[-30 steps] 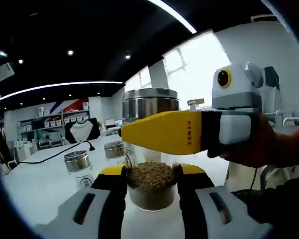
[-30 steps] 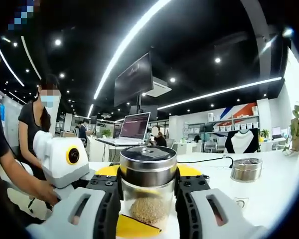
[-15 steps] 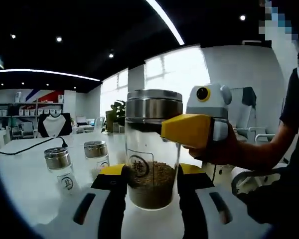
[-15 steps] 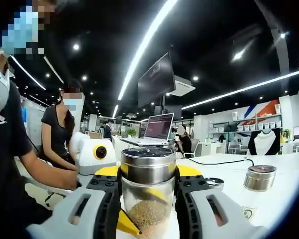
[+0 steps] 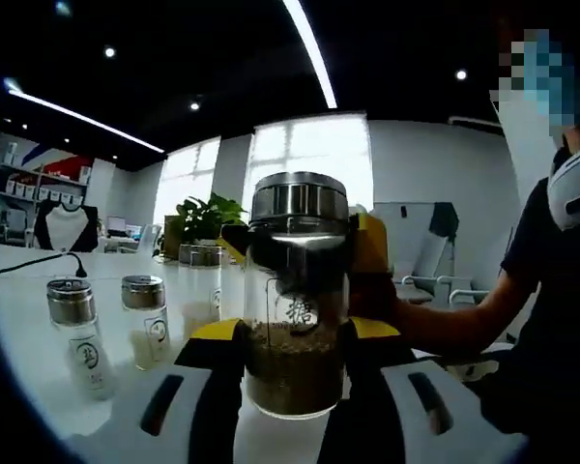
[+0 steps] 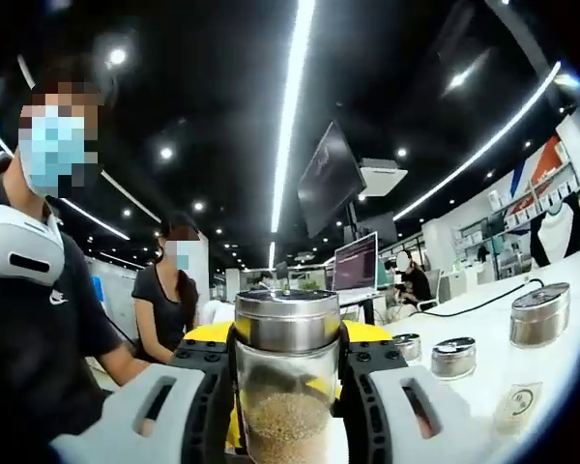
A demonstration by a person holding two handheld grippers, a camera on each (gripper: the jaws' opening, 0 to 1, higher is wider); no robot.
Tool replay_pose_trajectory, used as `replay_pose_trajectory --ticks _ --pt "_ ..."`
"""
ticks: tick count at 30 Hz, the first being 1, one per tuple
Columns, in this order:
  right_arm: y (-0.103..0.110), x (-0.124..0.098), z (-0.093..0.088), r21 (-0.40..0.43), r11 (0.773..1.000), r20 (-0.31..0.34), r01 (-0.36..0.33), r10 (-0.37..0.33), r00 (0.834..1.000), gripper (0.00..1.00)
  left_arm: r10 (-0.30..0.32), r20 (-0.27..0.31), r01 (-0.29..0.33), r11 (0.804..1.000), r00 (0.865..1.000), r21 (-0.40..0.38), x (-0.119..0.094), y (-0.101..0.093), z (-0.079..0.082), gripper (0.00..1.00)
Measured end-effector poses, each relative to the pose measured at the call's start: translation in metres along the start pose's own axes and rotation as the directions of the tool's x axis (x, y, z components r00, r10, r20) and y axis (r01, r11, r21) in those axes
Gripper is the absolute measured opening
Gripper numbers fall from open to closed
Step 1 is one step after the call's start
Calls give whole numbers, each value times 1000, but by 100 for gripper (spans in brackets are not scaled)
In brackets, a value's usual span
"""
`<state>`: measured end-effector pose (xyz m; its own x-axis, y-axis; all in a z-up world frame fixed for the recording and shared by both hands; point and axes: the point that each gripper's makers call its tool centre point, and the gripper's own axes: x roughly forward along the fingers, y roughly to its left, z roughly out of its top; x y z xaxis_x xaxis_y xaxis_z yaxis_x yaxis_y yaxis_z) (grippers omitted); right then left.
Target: Rotate the seasoning bottle until the label or dispensing opening points toward the visible target arrow and the bottle remains upright within the marked orientation range
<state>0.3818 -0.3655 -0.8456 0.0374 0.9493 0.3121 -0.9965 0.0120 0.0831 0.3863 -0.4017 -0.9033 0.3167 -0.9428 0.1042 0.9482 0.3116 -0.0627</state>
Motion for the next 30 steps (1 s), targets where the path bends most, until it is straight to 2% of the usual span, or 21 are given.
replay_pose_trajectory --ticks 3,6,9,11,12,13,18,19,20,21,22,25,28,30 --pt "1 -1 0 33 999 14 -14 13 1000 39 -12 -5 12 1000 1000 -9 0 -3 -1 43" --pt "-4 0 -4 48 998 2 27 -27 1000 39 48 -42 -48 999 998 -4 1 4 -5 42" --pt "-8 2 -9 28 997 -12 71 -71 997 39 115 -71 -115 993 991 6 2 11 -9 42" --pt "-17 3 -14 -7 990 -49 137 -138 989 39 194 -113 -197 980 974 -15 1 22 -14 42" --pt "-20 3 -17 -20 987 -67 162 -163 984 38 244 -133 -244 970 961 13 -1 28 -17 42" --pt "-22 4 -18 -32 984 -71 175 -177 982 38 259 -136 -258 966 956 27 -1 30 -17 42" --pt "-28 8 -16 -68 962 -66 266 -270 961 36 409 -122 -403 912 904 73 -9 47 -13 42" --pt "-29 9 -17 -94 953 -72 289 -296 953 36 437 -123 -428 899 891 88 -10 50 -13 42" --pt "-30 10 -18 -113 946 -78 304 -314 946 36 477 -126 -464 878 870 120 -13 54 -14 42" --pt "-31 12 -21 -134 937 -85 321 -334 939 36 497 -128 -480 865 858 145 -14 55 -15 42" --pt "-30 13 -21 -137 936 -87 324 -337 937 37 525 -131 -501 847 841 180 -15 57 -16 42" --pt "-32 17 -25 -156 919 -83 363 -378 922 38 575 -128 -531 805 808 264 -18 61 -17 42" --pt "-36 17 -26 -142 909 -70 392 -405 912 38 578 -126 -532 802 806 272 -19 62 -18 42" --pt "-38 15 -25 -134 906 -67 402 -413 908 38 571 -124 -527 806 811 269 -19 63 -18 42"
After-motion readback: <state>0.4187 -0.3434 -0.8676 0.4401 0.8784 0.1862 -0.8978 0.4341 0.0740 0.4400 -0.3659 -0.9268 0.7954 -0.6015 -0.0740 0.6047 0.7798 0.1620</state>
